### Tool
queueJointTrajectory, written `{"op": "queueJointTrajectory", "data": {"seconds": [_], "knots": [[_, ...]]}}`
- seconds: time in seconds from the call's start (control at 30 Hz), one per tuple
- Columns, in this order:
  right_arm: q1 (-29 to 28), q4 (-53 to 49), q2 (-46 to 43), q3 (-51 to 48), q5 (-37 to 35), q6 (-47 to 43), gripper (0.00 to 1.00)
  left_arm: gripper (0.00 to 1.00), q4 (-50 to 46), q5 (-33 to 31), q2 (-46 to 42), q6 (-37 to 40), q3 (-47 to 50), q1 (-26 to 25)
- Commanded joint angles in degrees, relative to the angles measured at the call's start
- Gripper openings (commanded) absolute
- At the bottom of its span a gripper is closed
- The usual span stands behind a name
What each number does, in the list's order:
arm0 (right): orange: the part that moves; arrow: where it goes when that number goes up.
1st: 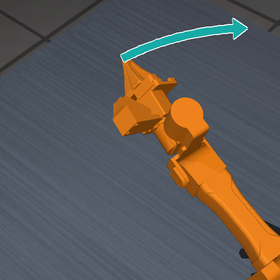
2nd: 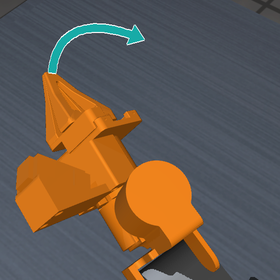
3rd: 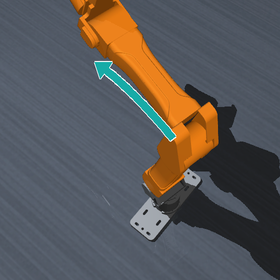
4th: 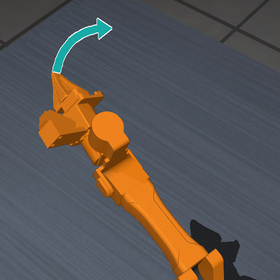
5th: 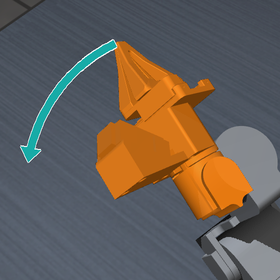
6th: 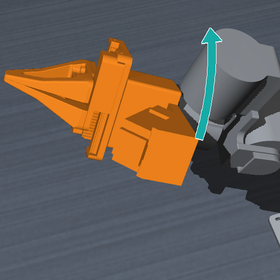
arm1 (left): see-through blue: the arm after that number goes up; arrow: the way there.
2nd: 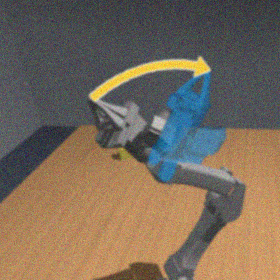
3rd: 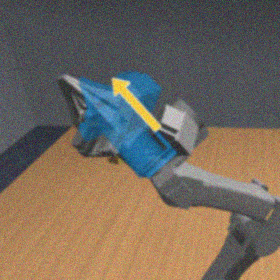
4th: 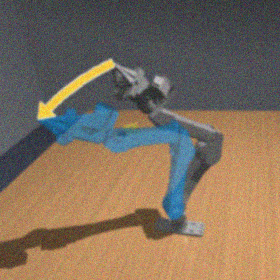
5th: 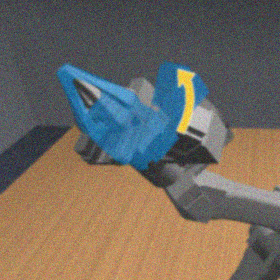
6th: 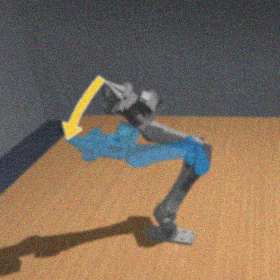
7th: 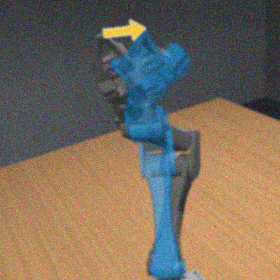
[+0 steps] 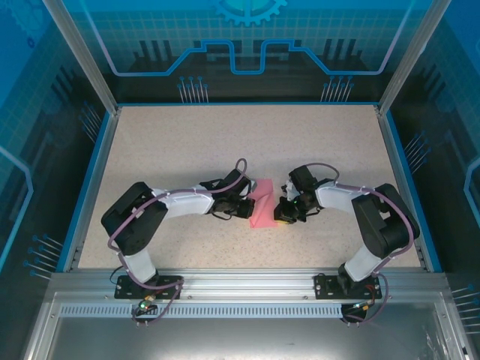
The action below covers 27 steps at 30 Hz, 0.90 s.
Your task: Fold a paper plane with a square sheet of paper (fold left side to right side)
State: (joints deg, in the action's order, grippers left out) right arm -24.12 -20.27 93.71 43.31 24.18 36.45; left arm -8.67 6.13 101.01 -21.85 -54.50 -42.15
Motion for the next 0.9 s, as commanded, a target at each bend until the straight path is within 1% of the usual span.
{"op": "queueJointTrajectory", "data": {"seconds": [0.0, 0.87], "knots": [[-0.6, -2.9, 1.7, 0.5, -2.4, -0.1, 0.10, 0.00, -0.3, 1.3, 1.6, 1.8, -1.5, 0.8], [-1.0, -4.4, 3.0, 0.8, -2.9, -1.2, 0.10, 0.00, 0.4, 1.9, 3.0, 2.3, -3.4, 1.2]]}}
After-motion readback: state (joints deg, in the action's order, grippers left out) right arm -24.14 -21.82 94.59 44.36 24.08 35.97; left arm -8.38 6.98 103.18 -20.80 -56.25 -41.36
